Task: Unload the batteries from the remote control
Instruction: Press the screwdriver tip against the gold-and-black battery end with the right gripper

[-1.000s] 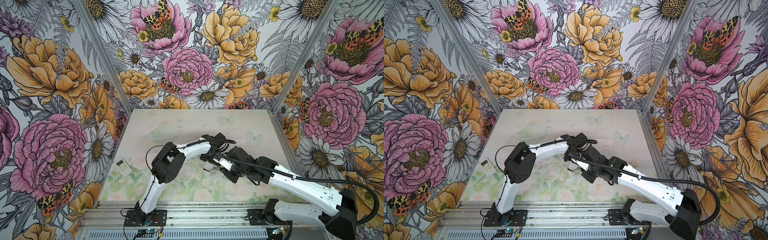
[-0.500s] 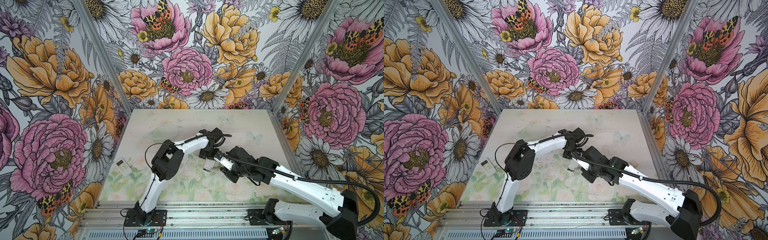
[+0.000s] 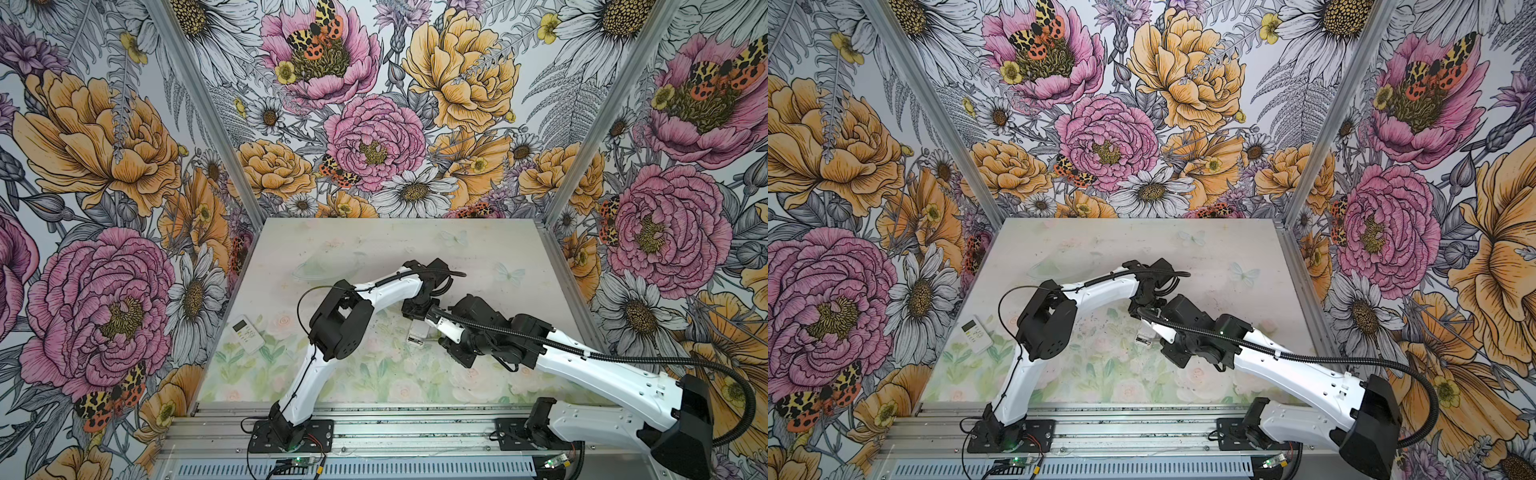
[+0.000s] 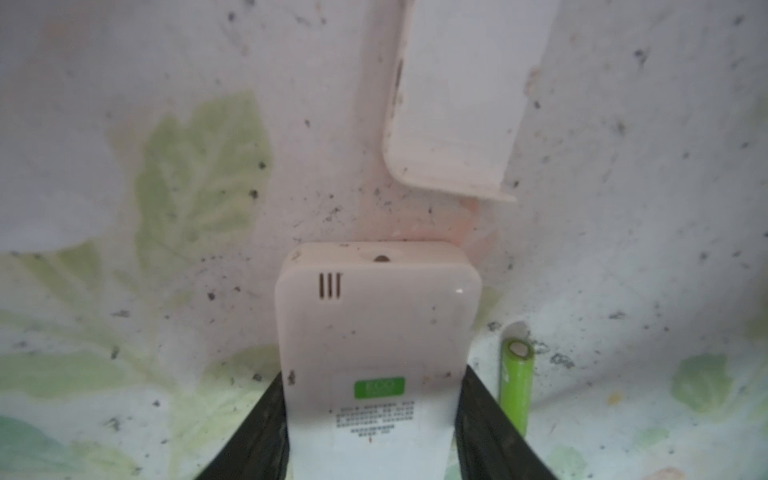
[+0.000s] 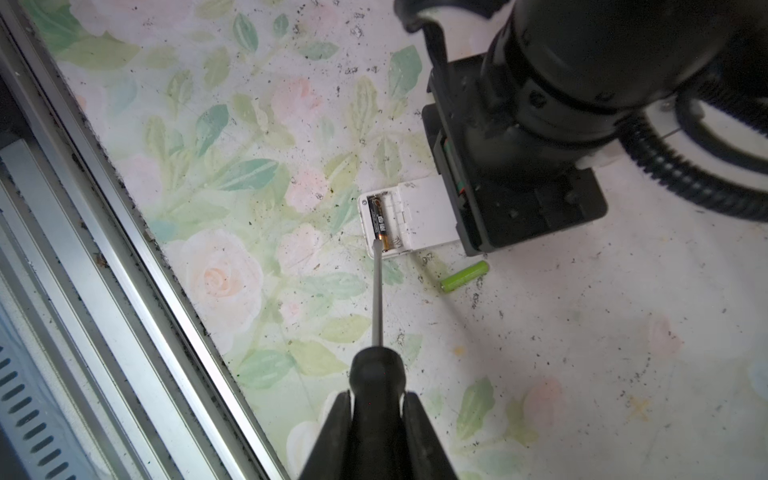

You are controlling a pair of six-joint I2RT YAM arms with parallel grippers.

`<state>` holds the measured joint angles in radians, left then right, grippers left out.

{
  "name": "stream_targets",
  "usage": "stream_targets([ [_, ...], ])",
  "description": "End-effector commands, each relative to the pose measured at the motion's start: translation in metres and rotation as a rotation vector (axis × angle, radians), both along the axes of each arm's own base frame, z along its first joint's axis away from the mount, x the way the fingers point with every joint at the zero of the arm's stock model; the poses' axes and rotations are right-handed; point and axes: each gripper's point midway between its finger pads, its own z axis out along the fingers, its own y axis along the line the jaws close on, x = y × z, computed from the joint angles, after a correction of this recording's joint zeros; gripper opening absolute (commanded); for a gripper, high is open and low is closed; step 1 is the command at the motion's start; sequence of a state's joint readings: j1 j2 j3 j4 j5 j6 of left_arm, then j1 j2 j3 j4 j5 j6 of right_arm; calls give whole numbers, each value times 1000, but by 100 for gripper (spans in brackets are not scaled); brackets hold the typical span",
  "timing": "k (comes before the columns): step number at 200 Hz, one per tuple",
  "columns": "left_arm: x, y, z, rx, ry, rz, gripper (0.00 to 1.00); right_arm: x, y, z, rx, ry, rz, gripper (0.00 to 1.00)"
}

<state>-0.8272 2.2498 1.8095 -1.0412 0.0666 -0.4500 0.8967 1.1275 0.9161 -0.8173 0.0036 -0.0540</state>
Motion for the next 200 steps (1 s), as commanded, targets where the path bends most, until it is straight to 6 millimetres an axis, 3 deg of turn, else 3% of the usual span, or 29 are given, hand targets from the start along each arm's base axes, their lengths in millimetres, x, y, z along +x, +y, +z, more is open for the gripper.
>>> stream_targets([
  [1,-9,1,-14,30,25,-4,38,2,4,-3,-7,-18,26,0],
  [47,-11,-7,-9,20,6,-35,25,5,2,-9,-36,-21,19,0],
  [200,-20,-13,-5,21,-20,-59,10,14,5,-18,-64,-21,1,0],
])
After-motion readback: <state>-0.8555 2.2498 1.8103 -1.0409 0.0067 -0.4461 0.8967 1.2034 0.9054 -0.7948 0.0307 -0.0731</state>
